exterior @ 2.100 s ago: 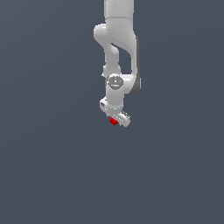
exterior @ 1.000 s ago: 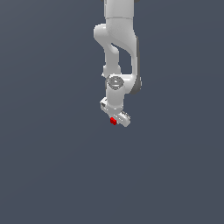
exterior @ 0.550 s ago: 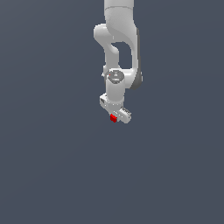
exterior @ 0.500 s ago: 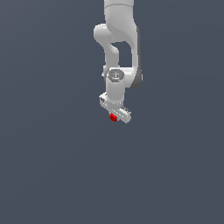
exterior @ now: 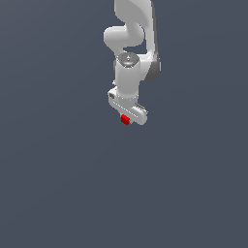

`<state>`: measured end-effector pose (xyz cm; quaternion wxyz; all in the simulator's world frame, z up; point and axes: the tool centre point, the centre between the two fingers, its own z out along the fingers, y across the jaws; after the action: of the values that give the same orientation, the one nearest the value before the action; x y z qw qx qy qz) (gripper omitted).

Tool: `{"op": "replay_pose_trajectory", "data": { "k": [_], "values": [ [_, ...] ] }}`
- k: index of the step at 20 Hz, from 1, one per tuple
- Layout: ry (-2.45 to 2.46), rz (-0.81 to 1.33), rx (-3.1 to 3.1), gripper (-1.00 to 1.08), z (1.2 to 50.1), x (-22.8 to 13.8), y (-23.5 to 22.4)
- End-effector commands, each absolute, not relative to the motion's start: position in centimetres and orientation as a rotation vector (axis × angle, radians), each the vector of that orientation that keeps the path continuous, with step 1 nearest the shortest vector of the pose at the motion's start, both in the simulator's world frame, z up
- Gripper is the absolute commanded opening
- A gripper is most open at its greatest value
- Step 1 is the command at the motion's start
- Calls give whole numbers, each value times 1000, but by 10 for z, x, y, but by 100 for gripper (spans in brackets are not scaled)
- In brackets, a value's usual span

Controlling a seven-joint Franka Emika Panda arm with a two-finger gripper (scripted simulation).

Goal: Pick up the red cube and move it to a goal position.

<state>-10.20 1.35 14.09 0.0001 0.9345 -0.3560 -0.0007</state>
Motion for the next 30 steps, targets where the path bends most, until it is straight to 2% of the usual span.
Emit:
{"op": "replay_pose_trajectory", "data": {
  "k": [1, 30],
  "values": [
    [-1119, 0, 2935, -100, 168, -103, 12],
    [-1118, 0, 2935, -100, 449, -103, 7]
  ]
}}
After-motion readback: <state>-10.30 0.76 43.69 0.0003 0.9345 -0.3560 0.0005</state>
